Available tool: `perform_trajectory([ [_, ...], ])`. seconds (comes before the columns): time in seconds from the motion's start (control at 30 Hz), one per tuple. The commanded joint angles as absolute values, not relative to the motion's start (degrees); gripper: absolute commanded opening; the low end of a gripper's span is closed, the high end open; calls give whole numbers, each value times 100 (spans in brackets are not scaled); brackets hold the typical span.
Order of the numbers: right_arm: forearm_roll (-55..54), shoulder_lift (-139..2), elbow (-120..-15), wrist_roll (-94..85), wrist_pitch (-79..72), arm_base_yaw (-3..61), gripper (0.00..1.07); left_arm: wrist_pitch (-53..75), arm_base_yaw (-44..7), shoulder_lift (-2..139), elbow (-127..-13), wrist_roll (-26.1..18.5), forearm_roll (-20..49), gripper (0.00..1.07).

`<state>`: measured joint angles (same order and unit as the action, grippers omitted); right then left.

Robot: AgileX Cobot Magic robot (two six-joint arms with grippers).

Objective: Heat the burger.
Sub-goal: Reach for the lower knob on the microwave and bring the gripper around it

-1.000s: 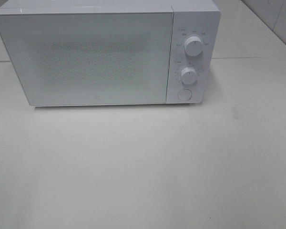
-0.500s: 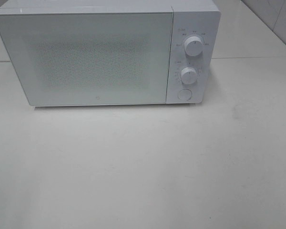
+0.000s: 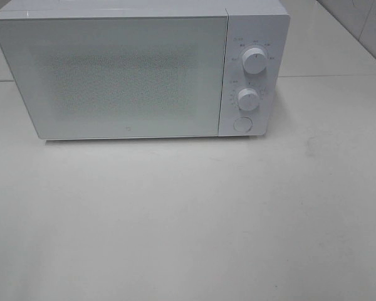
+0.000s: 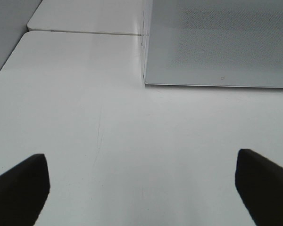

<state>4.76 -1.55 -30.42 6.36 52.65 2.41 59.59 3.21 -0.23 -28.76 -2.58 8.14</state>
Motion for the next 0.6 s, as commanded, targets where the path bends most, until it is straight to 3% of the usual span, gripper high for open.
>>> perform_trajectory([
  [0.03,470,-407,-3071,676,4933,223,74,5942,332,-172,-2859,-252,842,101],
  [0.6,275,-1971,-2756,693,3100,223,74,5942,332,-172,-2859,-252,842,101],
])
